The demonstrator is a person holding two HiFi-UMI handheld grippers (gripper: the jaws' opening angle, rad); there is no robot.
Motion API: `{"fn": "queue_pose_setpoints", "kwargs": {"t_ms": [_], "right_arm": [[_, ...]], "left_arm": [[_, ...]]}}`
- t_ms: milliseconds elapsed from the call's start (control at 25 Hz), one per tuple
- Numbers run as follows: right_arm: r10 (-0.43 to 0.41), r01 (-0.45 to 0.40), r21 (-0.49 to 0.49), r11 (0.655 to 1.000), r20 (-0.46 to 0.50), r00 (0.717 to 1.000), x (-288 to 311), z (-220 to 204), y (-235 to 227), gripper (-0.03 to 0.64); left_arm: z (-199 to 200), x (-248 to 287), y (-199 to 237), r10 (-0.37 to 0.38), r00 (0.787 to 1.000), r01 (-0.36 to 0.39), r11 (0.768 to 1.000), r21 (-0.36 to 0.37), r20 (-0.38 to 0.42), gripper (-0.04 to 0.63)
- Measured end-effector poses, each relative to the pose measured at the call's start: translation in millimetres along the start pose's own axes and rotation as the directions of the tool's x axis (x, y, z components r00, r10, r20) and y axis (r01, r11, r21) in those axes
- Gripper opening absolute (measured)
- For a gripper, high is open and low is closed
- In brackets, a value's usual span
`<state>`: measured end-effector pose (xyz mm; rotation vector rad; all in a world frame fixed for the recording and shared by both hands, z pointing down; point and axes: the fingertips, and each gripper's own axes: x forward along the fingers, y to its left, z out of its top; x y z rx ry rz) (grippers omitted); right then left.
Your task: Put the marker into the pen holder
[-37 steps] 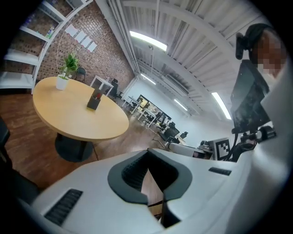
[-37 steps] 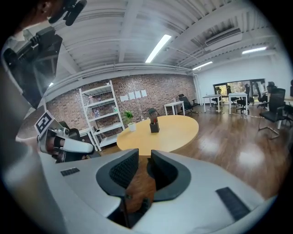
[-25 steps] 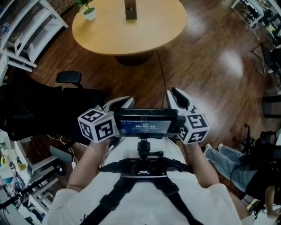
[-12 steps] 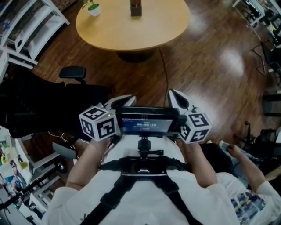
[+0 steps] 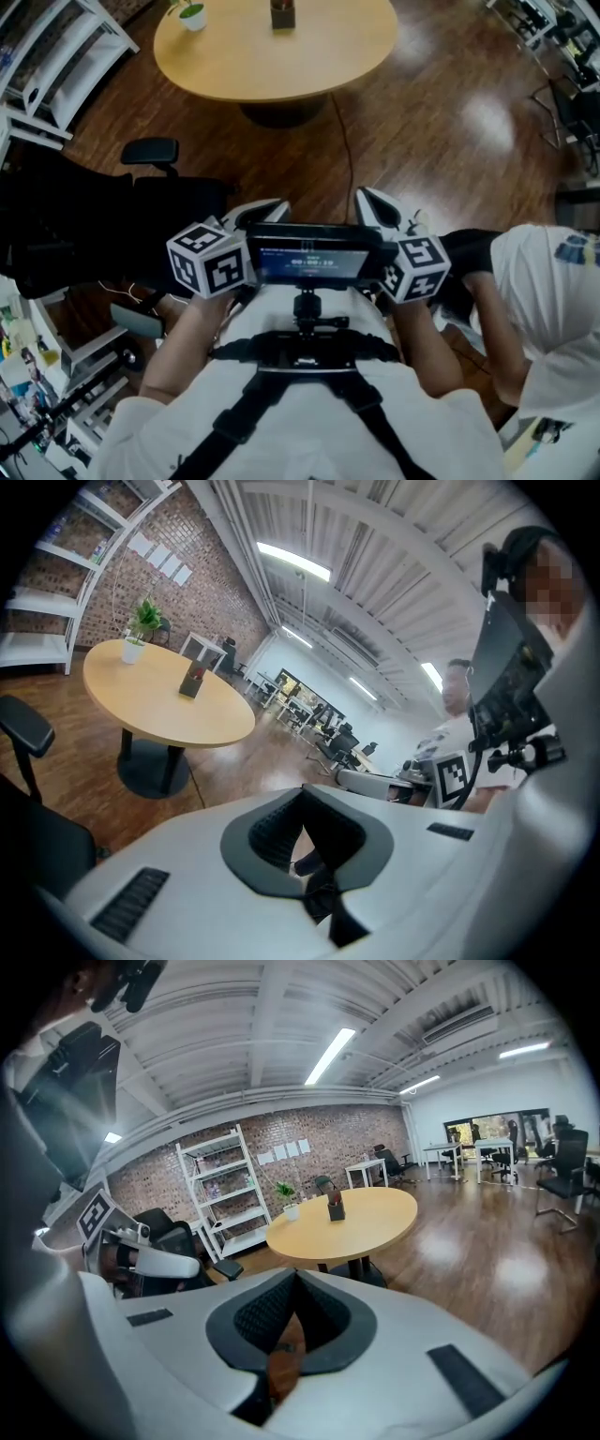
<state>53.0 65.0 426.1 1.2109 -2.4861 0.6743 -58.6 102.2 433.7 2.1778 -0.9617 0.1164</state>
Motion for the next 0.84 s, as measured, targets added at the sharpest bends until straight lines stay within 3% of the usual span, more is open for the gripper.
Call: {"fn": "queue_pose_setpoints", "kwargs": {"t_ms": [840], "right_arm": [[-0.005,0.005,-0.044,0.999,-0.006,1.000,-5.7,-2.6,2.8,-0.008]], "left_arm": [[-2.3,-0.2,-7.0,-0.021,1.000,0.021,1.000,0.017,-0.017,-0.006]]}}
